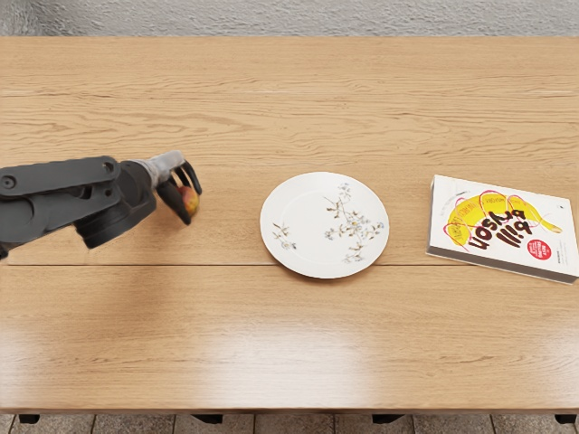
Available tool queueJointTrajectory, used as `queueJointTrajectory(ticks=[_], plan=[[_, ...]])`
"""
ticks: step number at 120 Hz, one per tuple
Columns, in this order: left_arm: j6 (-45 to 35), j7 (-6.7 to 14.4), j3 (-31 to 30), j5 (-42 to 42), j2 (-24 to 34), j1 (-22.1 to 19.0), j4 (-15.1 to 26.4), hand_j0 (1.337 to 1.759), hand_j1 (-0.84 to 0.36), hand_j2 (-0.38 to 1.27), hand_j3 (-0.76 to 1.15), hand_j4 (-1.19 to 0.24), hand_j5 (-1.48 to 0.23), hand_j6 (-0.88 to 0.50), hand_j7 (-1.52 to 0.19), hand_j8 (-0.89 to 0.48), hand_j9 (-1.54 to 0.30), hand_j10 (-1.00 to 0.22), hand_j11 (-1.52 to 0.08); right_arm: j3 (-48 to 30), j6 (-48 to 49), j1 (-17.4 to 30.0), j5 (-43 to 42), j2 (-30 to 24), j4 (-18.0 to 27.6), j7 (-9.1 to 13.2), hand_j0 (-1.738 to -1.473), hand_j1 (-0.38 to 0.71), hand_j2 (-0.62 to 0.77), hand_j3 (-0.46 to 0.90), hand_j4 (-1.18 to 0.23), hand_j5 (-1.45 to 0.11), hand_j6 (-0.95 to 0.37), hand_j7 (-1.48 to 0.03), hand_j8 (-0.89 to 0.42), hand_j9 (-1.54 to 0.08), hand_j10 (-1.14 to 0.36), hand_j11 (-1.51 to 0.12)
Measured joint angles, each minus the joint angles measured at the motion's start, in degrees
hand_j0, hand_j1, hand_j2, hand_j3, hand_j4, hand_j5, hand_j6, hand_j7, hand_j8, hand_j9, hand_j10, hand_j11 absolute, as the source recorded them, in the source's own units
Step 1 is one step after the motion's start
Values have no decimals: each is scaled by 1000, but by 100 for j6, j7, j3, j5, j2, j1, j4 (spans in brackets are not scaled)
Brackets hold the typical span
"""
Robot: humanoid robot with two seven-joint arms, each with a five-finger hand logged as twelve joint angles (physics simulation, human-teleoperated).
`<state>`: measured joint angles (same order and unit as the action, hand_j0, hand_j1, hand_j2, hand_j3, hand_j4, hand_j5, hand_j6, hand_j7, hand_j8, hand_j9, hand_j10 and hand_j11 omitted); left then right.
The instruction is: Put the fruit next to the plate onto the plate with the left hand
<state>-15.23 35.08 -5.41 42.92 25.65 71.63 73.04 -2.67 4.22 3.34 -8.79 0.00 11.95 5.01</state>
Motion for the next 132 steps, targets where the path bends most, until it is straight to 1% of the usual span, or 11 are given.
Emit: queueJointTrajectory(ticks=[8, 26, 51, 57, 60, 69, 83, 104, 110, 119, 132], plan=[[18, -3, 327, -419, 142, 0, 2, 1653, -336, 499, 0, -749, -1038, -443, -1019, -437, -1015, -748, -1014, -1, 0, 0, 0, 0, 0, 0, -1658, -327, -4, 0, -19, -24, -19, -24, -19, -24, -19, -24], [39, 0, 1120, -1387, 218, 43, 9, 1653, -344, 475, 0, -759, -1062, -418, -1048, -414, -1029, -735, -1027, -2, 0, 0, 0, 0, 0, 0, -1658, -327, -4, 0, -19, -24, -19, -24, -19, -24, -19, -24], [56, -2, 1669, -1916, 56, 124, 31, 1654, -347, 448, 0, -758, -1063, -412, -1053, -404, -1025, -729, -1025, -2, 0, 0, 0, 0, 0, 0, -1658, -327, -4, 0, -19, -24, -18, -24, -18, -24, -18, -24], [74, -3, 1730, -1948, -189, 132, 44, 1654, -345, 456, 0, -761, -1056, -417, -1054, -408, -1026, -731, -1027, -2, 0, 0, 0, 0, 0, 0, -1658, -327, -4, 0, -19, -24, -18, -24, -18, -24, -18, -24], [111, -6, 1750, -1977, -262, 138, 51, 1654, -362, 540, 0, -755, -1068, -412, -1059, -420, -1025, -736, -1026, -2, 0, 0, 0, 0, 0, 0, -1658, -327, -4, 0, -19, -24, -19, -24, -19, -24, -18, -24], [212, -3, 1788, -2002, -506, 171, 62, 1655, -378, 571, 0, -754, -1071, -411, -1060, -414, -1021, -730, -1024, -2, 0, 0, 0, 0, 0, 0, -1658, -327, -4, 0, -19, -24, -18, -24, -18, -24, -18, -24], [398, -4, 1793, -2015, -960, 176, 74, 1654, -345, 520, 0, -748, -1086, -416, -1067, -434, -1026, -739, -1030, -1, 0, 0, 0, 0, 0, 0, -1658, -327, -4, 0, -19, -24, -19, -24, -19, -24, -18, -24], [475, -4, 1779, -1995, -1014, 158, 72, 1653, -331, 510, 0, -750, -1086, -446, -1060, -441, -1034, -755, -1035, 0, 0, 0, 0, 0, 0, 0, -1658, -327, -4, 0, -19, -24, -19, -24, -19, -24, -19, -24], [472, -9, 1771, -1971, -1252, 141, 62, 1653, -318, 522, 0, -762, -1063, -454, -1047, -469, -1039, -746, -1042, -1, 0, 0, 0, 0, 0, 0, -1658, -327, -4, 0, -19, -24, -19, -24, -19, -24, -19, -24], [483, -10, 1755, -1959, -1282, 115, 31, 1653, -323, 528, 0, -754, -1081, -458, -1042, -467, -1041, -754, -1045, -1, 0, 0, 0, 0, 0, 0, -1658, -327, -4, 0, -19, -24, -19, -24, -19, -24, -19, -24], [490, -10, 1740, -1926, -1434, 106, -189, 1653, -334, 551, 0, -753, -1083, -456, -1035, -462, -1042, -761, -1046, -2, 0, 0, 0, 0, 0, 0, -1658, -327, -4, 0, -19, -24, -19, -24, -19, -24, -19, -24]])
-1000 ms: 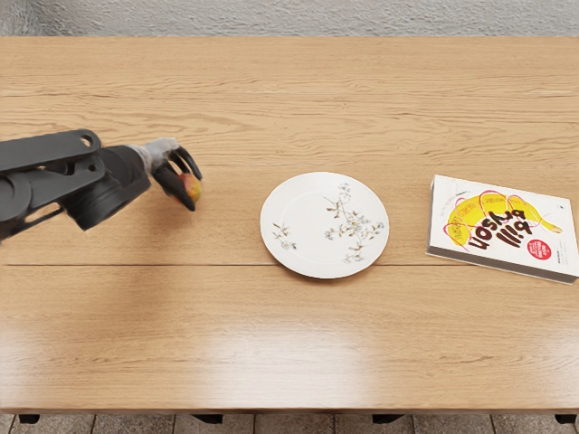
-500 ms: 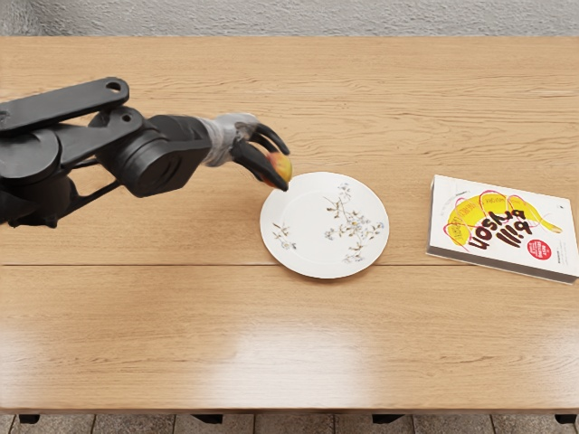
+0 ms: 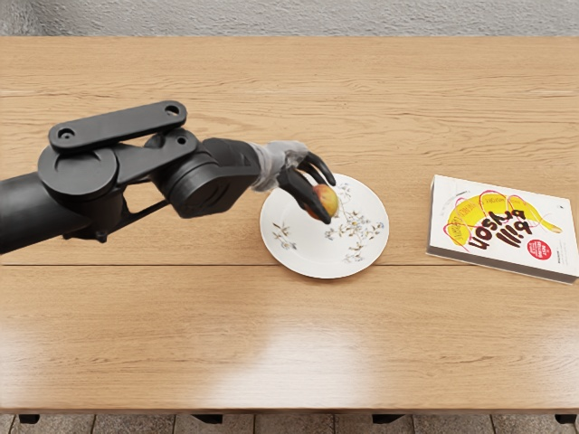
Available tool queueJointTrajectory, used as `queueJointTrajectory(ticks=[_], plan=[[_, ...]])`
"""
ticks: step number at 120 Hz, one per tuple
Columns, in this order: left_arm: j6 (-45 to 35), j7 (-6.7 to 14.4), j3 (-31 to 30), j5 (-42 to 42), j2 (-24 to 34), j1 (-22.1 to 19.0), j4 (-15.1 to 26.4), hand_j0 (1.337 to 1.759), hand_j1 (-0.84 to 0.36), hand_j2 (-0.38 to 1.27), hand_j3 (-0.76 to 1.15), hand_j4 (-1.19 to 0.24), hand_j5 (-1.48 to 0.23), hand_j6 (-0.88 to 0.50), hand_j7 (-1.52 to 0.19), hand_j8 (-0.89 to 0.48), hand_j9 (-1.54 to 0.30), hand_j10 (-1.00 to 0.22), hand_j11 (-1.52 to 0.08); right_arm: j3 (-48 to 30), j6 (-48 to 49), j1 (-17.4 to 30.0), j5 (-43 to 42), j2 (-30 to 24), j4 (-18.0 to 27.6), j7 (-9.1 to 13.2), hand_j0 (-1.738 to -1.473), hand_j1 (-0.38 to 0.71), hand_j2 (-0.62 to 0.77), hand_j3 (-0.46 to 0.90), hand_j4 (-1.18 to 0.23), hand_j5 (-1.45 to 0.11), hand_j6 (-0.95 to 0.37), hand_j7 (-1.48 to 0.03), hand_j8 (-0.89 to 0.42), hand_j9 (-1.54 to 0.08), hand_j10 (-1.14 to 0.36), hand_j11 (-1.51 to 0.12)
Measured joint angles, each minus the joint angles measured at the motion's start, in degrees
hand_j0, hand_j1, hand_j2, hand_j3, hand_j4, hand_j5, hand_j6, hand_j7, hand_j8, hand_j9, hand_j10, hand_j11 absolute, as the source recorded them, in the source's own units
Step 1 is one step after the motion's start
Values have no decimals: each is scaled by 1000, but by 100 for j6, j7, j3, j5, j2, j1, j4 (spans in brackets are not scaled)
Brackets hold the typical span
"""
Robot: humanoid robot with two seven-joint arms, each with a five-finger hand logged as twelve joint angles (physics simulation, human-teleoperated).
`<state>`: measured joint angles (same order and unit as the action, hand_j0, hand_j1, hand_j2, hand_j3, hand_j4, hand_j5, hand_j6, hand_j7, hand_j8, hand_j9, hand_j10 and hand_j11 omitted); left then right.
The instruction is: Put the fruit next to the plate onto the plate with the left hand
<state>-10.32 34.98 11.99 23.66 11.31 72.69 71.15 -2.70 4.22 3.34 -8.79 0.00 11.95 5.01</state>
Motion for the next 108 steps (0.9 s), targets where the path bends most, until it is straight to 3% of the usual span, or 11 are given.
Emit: queueJointTrajectory(ticks=[8, 22, 36, 48, 54, 66, 73, 81, 108], plan=[[-3, 1, -6, 28, 9, 2, -84, 1654, -327, 527, 0, -720, -1028, -462, -983, -465, -991, -729, -994, 1, 0, 0, 0, 0, 0, 0, -1658, -327, -4, 0, -19, -24, -19, -24, -19, -24, -19, -24], [280, 2, -6, 222, 93, -18, -143, 1656, -139, 313, 0, -492, -696, -346, -671, -348, -676, -484, -675, 2, 0, 0, 0, 0, 0, 0, -1658, -327, -4, 0, -19, -24, -19, -24, -19, -24, -19, -24], [1458, 2, 132, 224, 478, -9, -140, 1657, 64, 178, 0, -285, -405, -203, -391, -191, -392, -282, -392, 2, 0, 0, 0, 0, 0, 0, -1658, -327, -4, 0, -19, -24, -19, -24, -19, -24, -19, -24], [2946, 2, 752, -42, 1130, -113, -127, 1657, 170, 110, 0, -178, -253, -128, -244, -121, -245, -176, -245, 4, 0, 0, 0, 0, 2, 0, -1658, -327, -4, 0, -19, -24, -18, -24, -18, -24, -18, -24], [3551, 2, 1034, -274, 1376, -139, -124, 1657, 206, 87, 0, -142, -201, -103, -194, -97, -195, -140, -195, 2, 0, 0, 0, 0, 2, 0, -1658, -327, -4, 0, -19, -24, -19, -24, -19, -24, -19, -24], [4157, 2, 1752, -926, 1646, -742, -121, 1658, 258, 54, 0, -91, -127, -67, -123, -63, -123, -89, -123, 2, 0, 0, 0, 0, 3, 0, -1658, -327, -4, 0, -19, -24, -19, -24, -19, -24, -19, -24], [4318, 2, 1997, -1387, 2225, -916, -124, 1658, 280, 40, 0, -68, -96, -50, -93, -48, -94, -67, -94, 4, 0, 0, 0, 0, 3, 0, -1658, -327, -4, 0, -19, -24, -19, -24, -19, -24, -19, -24], [4421, 2, 2149, -1809, 2682, -1243, -130, 1658, 299, 30, 0, -49, -70, -36, -68, -34, -68, -48, -68, 4, 0, 0, 0, 0, 5, 0, -1658, -327, -4, 0, -19, -24, -18, -24, -18, -24, -18, -24], [4522, 2, 2295, -2481, 3571, -1722, -141, 1658, 332, 10, 0, -16, -23, -12, -23, -11, -23, -16, -23, 3, 0, 0, 0, 0, 8, 0, -1658, -327, -4, 0, -19, -24, -18, -24, -18, -24, -18, -24]])
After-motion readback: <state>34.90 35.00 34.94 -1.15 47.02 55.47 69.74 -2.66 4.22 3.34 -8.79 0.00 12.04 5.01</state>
